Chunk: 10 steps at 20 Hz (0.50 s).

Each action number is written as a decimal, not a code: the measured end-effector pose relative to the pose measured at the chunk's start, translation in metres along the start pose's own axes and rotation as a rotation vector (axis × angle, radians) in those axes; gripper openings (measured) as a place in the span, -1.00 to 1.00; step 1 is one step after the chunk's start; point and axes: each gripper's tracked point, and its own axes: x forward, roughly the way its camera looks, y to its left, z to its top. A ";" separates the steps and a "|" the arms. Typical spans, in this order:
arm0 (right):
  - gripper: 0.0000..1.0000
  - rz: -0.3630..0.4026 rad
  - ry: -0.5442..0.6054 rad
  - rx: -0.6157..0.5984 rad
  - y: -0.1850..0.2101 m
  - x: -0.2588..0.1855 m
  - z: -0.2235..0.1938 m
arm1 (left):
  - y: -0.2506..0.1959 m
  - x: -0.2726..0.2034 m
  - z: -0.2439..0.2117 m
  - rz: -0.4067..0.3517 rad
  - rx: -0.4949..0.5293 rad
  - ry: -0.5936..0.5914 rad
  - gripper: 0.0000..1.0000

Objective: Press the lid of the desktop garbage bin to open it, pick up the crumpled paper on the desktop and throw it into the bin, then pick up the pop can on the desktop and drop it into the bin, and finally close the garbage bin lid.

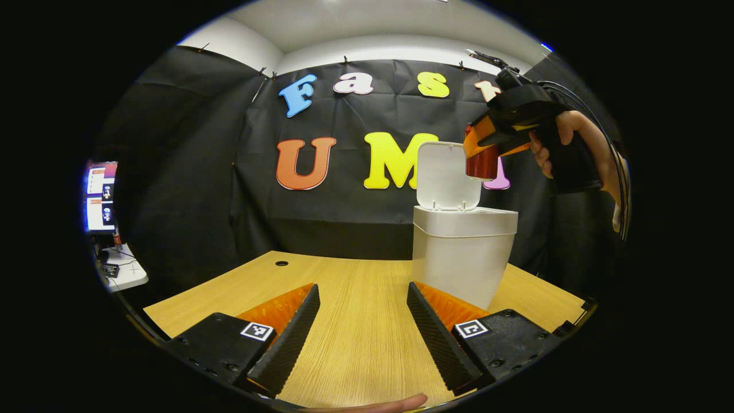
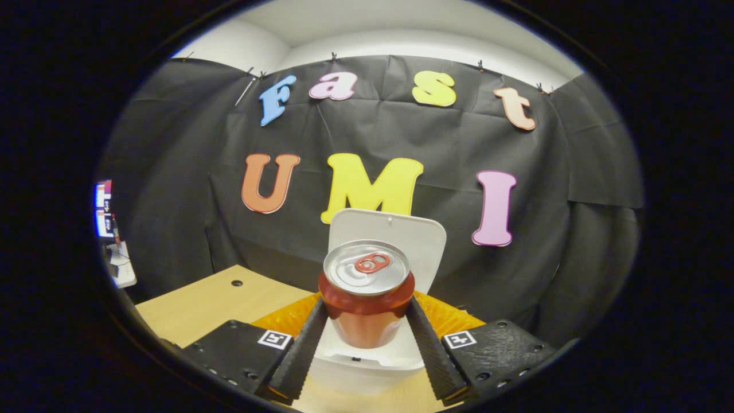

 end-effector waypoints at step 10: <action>0.41 -0.015 0.093 0.008 -0.007 0.045 -0.040 | -0.005 0.006 -0.012 -0.007 0.016 0.028 0.98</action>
